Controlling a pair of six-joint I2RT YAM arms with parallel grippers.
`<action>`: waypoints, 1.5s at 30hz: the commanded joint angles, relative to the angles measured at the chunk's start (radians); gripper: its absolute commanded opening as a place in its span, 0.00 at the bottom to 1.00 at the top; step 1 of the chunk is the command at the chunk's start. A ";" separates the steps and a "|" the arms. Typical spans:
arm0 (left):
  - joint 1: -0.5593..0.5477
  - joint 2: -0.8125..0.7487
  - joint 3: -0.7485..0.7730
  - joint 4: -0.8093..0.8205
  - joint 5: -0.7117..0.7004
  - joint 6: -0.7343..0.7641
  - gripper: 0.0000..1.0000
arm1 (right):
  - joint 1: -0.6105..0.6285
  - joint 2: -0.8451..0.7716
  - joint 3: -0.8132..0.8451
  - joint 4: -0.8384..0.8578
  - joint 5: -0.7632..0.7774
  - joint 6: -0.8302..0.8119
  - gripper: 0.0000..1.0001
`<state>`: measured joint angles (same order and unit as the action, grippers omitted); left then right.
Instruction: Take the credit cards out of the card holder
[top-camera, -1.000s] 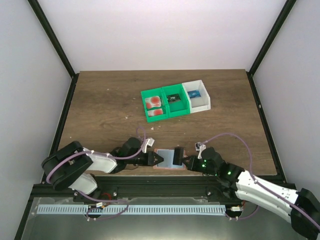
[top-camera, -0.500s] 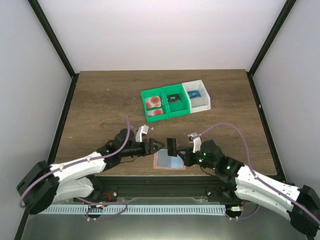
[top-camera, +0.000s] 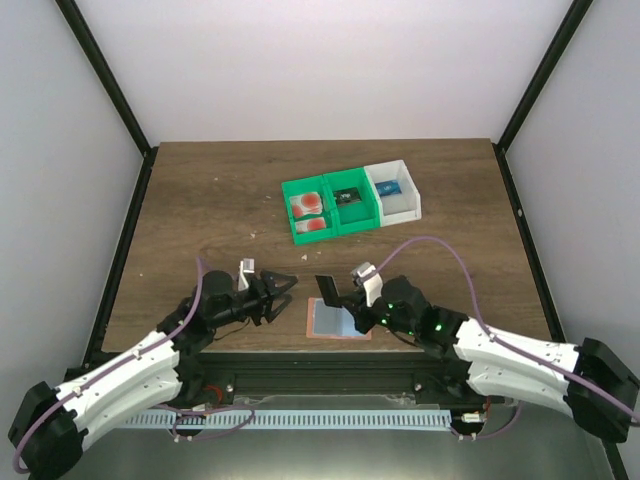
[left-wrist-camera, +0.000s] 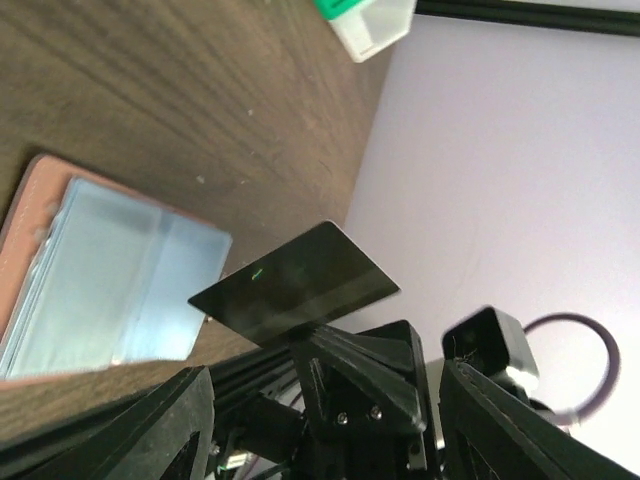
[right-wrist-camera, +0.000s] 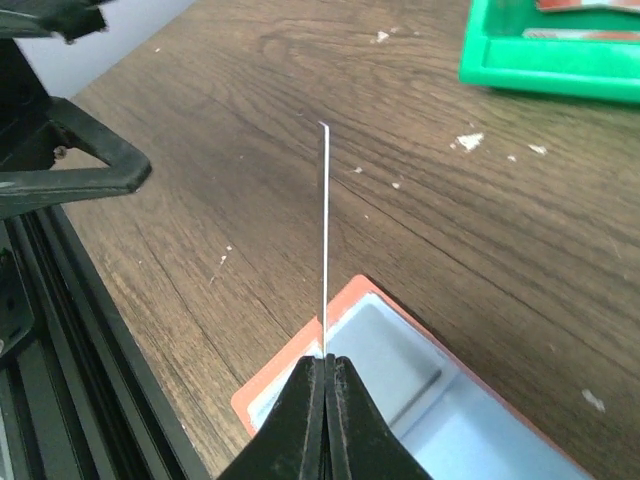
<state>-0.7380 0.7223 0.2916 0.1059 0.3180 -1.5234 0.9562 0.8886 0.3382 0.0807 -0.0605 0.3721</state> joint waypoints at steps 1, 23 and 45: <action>0.005 -0.007 0.014 -0.056 0.036 -0.155 0.64 | 0.063 0.044 0.077 0.089 0.096 -0.165 0.00; 0.006 -0.195 -0.076 -0.115 0.037 -0.376 0.60 | 0.380 0.248 0.093 0.308 0.453 -0.650 0.00; 0.007 -0.347 -0.185 -0.106 -0.001 -0.433 0.13 | 0.471 0.381 0.137 0.380 0.540 -0.725 0.00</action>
<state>-0.7372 0.3973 0.1238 0.0158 0.3332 -1.9118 1.4158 1.2594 0.4458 0.4225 0.4553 -0.3435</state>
